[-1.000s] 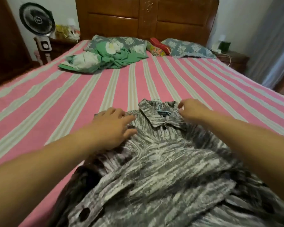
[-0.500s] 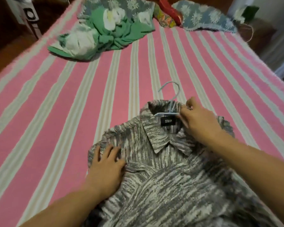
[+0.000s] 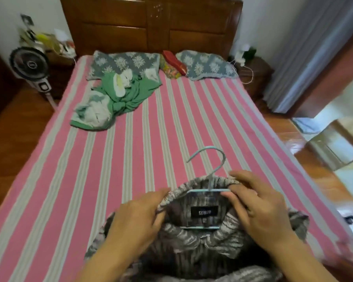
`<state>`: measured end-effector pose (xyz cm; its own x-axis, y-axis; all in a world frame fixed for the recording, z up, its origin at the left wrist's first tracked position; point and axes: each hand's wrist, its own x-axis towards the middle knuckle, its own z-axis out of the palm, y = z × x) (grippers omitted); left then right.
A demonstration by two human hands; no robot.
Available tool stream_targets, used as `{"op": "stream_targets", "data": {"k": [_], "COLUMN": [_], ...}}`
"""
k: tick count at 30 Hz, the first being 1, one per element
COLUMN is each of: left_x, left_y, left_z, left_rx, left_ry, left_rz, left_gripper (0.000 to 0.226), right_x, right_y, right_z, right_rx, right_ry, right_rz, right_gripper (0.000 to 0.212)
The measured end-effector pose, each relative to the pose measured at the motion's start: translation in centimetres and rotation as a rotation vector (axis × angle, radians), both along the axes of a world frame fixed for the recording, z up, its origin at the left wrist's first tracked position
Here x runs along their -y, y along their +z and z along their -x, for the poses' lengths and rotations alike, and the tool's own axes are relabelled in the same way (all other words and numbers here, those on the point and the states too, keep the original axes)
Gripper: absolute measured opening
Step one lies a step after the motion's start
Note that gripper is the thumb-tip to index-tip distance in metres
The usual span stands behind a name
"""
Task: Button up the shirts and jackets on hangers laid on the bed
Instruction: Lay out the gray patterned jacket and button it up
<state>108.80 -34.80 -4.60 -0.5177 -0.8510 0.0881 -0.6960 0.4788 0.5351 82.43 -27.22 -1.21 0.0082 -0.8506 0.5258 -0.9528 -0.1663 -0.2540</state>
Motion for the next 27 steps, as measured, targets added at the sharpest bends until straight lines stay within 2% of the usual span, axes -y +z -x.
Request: {"op": "stream_targets", "data": {"k": [1, 2, 3, 5, 6, 9, 11, 15, 16, 19, 21, 23, 25, 27], "left_x": [-0.7, -1.4, -1.9, -3.0, -3.7, -7.5, -10.9, -16.3, -17.3, -19.9, -21.0, -22.3, -24.4, -26.5], "left_y": [2.0, 4.3, 6.1, 10.2, 12.2, 16.8, 18.9, 24.3, 26.0, 30.3, 32.6, 34.7, 36.1, 36.2], "left_z": [-0.3, -0.1, 0.3, 0.8, 0.7, -1.7, -4.2, -9.6, -10.9, -14.3, -16.9, -21.2, -26.3, -30.7], "left_rx": [-0.062, -0.166, -0.269, -0.312, -0.256, -0.150, -0.029, 0.134, 0.165, 0.228, 0.130, 0.061, 0.140, 0.309], "left_ry": [0.045, 0.089, 0.169, 0.347, 0.392, 0.440, 0.490, 0.754, 0.836, 0.974, 1.088, 1.206, 1.232, 1.231], "left_rz": [-0.009, -0.037, 0.024, 0.116, 0.153, 0.316, 0.423, 0.560, 0.601, 0.729, 0.638, 0.449, 0.275, 0.145], "left_gripper": [0.028, 0.027, 0.047, 0.064, 0.062, 0.031, 0.038, 0.013, 0.013, 0.032, 0.035, 0.029, 0.018, 0.013], "right_x": [0.0, 0.2, 0.6, 1.5, 2.0, 2.7, 2.9, 2.7, 2.6, 1.7, 0.4, -0.9, -1.8, -2.5], "right_y": [1.1, 2.2, 3.3, 5.8, 7.1, 10.6, 12.8, 18.6, 20.2, 24.8, 26.8, 27.9, 28.0, 27.5], "right_z": [-0.1, -0.5, -1.0, -1.9, -2.3, -4.1, -6.6, -13.3, -14.9, -20.8, -25.3, -29.7, -34.1, -39.1], "right_rx": [0.039, 0.067, 0.058, 0.003, 0.019, 0.166, 0.190, 0.191, 0.194, 0.182, 0.164, 0.153, 0.139, 0.114], "right_ry": [0.037, 0.104, 0.201, 0.398, 0.459, 0.570, 0.655, 0.796, 0.812, 0.864, 0.909, 0.934, 0.973, 1.026], "right_rz": [0.025, 0.042, 0.055, 0.081, 0.109, 0.191, 0.276, 0.474, 0.514, 0.647, 0.708, 0.733, 0.753, 0.778], "right_gripper": [0.030, 0.030, 0.029, 0.029, 0.029, 0.024, 0.020, 0.026, 0.026, 0.027, 0.032, 0.033, 0.032, 0.031]}}
